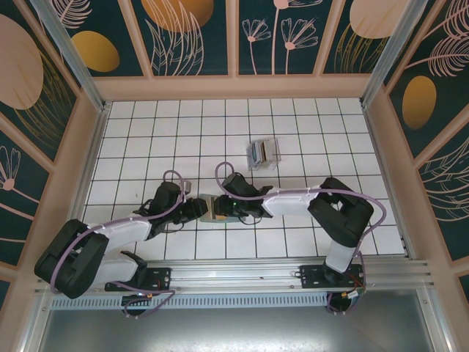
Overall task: Put the credit cards into the card holder
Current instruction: Insert the credit card into the card slot.
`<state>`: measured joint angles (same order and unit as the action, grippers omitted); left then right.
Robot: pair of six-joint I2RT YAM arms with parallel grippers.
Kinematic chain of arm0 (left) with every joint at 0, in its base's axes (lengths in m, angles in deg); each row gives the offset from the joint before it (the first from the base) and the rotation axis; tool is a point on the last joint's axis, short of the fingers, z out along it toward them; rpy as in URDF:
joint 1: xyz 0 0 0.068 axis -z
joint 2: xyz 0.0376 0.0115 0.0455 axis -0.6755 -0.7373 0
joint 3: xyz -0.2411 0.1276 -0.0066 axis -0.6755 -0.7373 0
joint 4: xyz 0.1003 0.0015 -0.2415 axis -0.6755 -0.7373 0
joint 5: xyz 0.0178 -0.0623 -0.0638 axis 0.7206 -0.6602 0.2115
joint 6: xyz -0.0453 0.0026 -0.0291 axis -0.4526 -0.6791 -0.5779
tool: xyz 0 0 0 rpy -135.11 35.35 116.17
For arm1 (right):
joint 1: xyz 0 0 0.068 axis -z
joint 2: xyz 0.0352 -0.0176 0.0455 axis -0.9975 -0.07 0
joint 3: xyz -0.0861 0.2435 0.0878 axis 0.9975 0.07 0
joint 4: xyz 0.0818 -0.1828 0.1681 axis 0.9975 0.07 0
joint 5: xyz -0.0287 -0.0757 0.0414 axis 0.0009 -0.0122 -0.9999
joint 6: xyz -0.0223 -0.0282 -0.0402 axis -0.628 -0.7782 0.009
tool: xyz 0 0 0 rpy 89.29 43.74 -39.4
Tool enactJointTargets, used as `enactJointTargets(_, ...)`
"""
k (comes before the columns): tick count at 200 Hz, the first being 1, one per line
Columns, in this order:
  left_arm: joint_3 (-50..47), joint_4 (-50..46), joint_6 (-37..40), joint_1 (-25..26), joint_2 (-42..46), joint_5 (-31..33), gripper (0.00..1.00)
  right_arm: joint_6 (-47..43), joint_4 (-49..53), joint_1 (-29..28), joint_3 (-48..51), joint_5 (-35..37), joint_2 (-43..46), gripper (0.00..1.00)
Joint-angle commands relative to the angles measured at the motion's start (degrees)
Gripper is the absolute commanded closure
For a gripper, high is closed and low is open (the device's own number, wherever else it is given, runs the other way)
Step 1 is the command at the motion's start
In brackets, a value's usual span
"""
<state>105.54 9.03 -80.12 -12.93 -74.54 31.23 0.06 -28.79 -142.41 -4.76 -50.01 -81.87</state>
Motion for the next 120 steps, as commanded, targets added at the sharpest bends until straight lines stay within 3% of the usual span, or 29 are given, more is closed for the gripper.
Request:
enactJointTargets(1,-0.8,3.2,-0.7,-0.3,0.0,-2.4,0.73,-0.9,0.5,-0.7,-2.0,-0.7,-1.7,0.59)
enactJointTargets(78,-0.9,9.4,-3.1,-0.3,-4.0,-5.7,0.73,-3.3,1.6,-2.9,-6.2,-1.5,-2.9,0.61)
enactJointTargets(107,-0.9,9.4,-3.7,-0.3,-4.5,-6.5,0.60,-3.2,0.8,-3.5,-5.9,-1.6,-1.5,0.61)
enactJointTargets(115,-1.1,9.1,-3.7,-0.3,-4.1,-5.5,0.50,-3.2,-0.8,-3.5,-4.7,-2.0,-0.4,0.61)
enactJointTargets(120,-1.1,8.6,-3.4,-0.4,-3.8,-4.7,0.38,-3.1,-1.5,-3.4,-4.1,-2.0,0.0,0.61)
